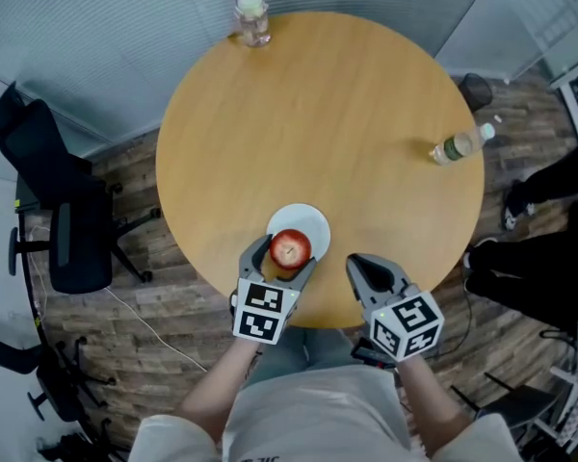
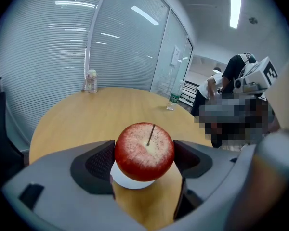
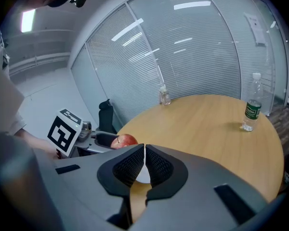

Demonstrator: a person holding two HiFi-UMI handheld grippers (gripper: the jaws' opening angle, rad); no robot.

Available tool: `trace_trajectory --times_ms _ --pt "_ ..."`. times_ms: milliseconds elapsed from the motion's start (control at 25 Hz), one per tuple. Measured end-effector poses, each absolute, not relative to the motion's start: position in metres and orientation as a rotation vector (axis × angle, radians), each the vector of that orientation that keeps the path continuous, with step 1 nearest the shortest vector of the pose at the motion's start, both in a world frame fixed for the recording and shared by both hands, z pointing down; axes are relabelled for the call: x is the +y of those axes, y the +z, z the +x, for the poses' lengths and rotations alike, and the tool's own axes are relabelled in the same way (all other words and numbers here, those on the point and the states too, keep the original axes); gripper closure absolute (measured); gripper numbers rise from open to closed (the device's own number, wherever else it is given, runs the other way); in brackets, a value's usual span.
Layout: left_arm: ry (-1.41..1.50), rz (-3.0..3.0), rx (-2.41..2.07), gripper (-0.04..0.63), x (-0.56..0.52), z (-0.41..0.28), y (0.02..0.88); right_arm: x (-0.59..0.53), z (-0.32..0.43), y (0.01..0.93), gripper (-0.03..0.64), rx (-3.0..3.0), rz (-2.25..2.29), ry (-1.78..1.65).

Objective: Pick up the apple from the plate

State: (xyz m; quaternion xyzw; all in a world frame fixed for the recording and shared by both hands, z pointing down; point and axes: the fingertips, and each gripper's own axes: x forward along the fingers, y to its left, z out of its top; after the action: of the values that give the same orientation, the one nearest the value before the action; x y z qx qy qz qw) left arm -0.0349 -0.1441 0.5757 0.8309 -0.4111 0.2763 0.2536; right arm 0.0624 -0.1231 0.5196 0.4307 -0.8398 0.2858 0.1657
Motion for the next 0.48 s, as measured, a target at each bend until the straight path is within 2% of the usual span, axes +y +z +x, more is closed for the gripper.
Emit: trace_trajectory --times_ms 480 --pt "0.630 2.309 -1.184 0.213 -0.108 -0.050 0.505 -0.104 0.069 0.484 0.583 -2.433 1.268 0.701"
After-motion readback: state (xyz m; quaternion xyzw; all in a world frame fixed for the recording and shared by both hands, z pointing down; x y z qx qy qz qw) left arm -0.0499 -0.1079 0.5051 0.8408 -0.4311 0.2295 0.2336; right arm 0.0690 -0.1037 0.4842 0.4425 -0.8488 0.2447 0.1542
